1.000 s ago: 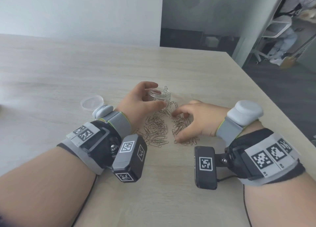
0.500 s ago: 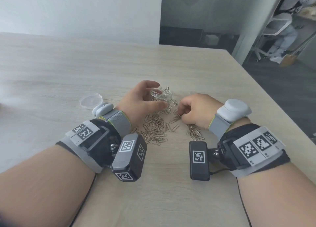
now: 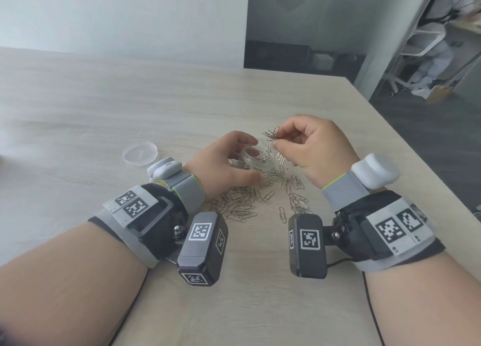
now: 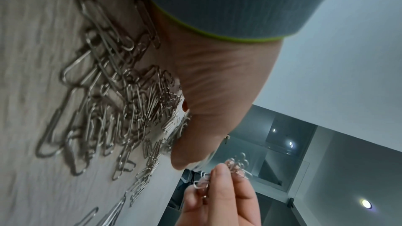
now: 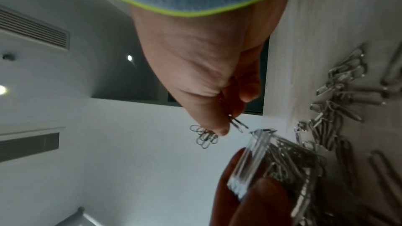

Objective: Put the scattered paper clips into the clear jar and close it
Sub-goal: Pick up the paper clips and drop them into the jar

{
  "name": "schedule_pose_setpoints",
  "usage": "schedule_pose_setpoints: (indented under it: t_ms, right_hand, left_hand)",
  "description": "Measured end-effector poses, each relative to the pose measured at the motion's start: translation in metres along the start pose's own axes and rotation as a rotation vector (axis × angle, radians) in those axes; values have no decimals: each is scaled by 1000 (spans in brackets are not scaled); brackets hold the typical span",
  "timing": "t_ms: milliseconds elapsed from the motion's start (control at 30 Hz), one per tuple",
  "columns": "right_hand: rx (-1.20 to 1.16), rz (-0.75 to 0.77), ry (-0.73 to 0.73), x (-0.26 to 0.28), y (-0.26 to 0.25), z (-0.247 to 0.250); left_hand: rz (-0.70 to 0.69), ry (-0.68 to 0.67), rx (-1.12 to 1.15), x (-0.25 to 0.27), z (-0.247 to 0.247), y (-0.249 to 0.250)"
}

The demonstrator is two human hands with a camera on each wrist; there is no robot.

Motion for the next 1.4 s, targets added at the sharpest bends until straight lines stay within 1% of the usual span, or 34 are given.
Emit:
schedule_pose_setpoints:
  t_ms: [133, 200, 433, 567, 767, 967, 1100, 1200, 1267, 1400]
  right_hand:
    - [55, 90, 82, 4, -7, -5]
    - [51, 117, 93, 5, -11, -8]
    - [113, 150, -9, 4, -8, -20]
    - [148, 169, -22, 4, -6, -20]
    - [114, 152, -29, 5, -6, -18]
    - [-29, 156, -27, 6, -7, -17]
    - [-47, 144, -34, 8, -8, -15]
    - [-14, 90, 56, 6, -5, -8]
    - [-15, -2, 60, 3, 2, -7]
    - [-54, -208, -152, 1, 15, -20]
  left_hand:
    - [-2, -18, -34, 1, 1, 2]
    - [-9, -27, -48, 1, 0, 1]
    - [-27, -35, -33, -2, -2, -1]
    - [-28, -6, 7, -4, -3, -4]
    - [-20, 2, 29, -4, -2, -3]
    - [-11, 6, 41, -3, -1, -1]
    - [-13, 6, 68, -3, 0, 0]
    - [-6, 24, 78, -3, 0, -3]
    - [-7, 20, 87, -2, 0, -4]
    - [-23, 18, 120, -3, 0, -1]
Point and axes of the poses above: each hand's wrist, its own x-axis away from the middle knuckle, its own z-axis out of the back of the hand, y = z × x, the point moved 3 cm from there along -x, towards the middle knuckle, and after that the axes turned 3 degrees about -z, right-handed, at the moved point
